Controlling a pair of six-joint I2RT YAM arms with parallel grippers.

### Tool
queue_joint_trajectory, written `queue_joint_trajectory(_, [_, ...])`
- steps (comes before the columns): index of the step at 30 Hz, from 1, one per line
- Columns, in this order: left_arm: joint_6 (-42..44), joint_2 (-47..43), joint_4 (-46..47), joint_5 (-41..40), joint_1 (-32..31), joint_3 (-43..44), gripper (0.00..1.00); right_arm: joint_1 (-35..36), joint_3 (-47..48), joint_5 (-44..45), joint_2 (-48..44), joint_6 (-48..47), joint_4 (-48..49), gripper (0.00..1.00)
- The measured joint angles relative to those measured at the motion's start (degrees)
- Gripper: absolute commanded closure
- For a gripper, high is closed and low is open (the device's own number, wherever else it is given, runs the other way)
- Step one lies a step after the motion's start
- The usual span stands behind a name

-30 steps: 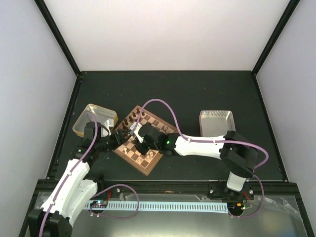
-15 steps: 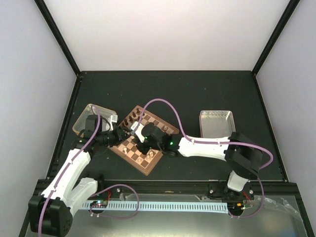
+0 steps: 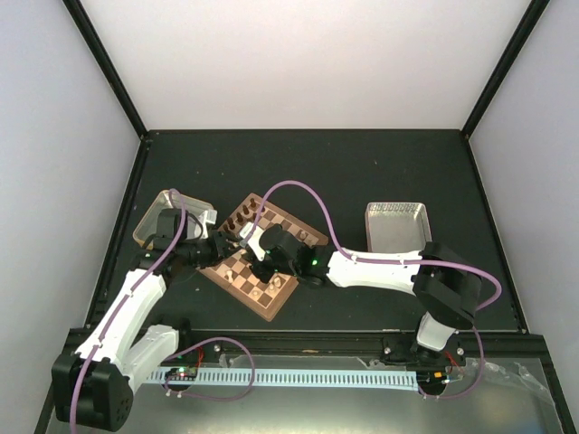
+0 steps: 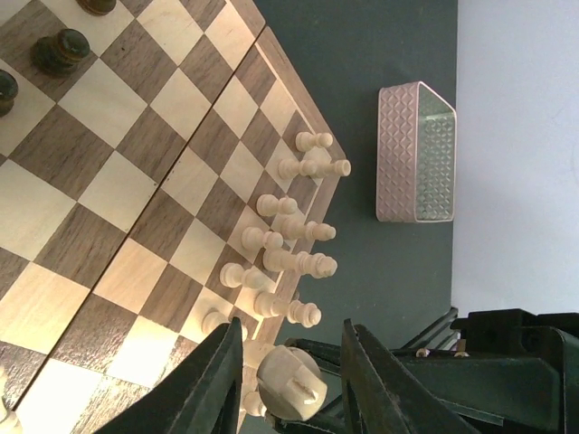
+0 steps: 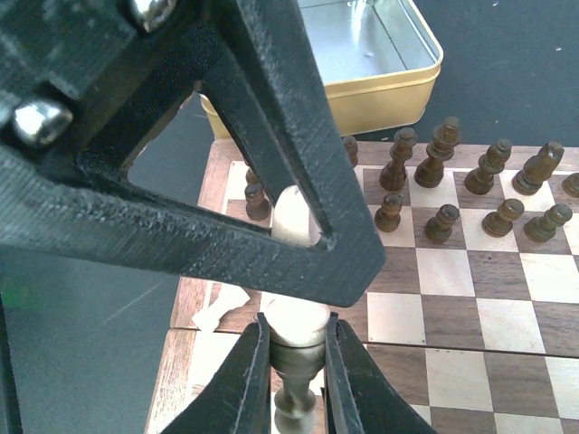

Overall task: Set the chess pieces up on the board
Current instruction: Pick up the chess piece from the chessboard.

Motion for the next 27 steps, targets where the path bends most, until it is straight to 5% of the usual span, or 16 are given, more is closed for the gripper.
queue_joint_trajectory(12, [1.3,0.2,-1.5,-0.8,0.1,0.8,0.75,0.0,0.0,0.0,0.0,-0.4,0.0,0.96])
queue_joint_trajectory(21, [2.2,0.2,-2.4,-1.7,0.2,1.4,0.68,0.0,-0.2,0.0,0.0,-0.9,0.0,0.96])
queue_joint_trajectory(27, [2.7,0.2,-2.6,-1.9,0.3,1.9,0.79,0.0,-0.3,0.0,0.0,-1.0,-0.1,0.97])
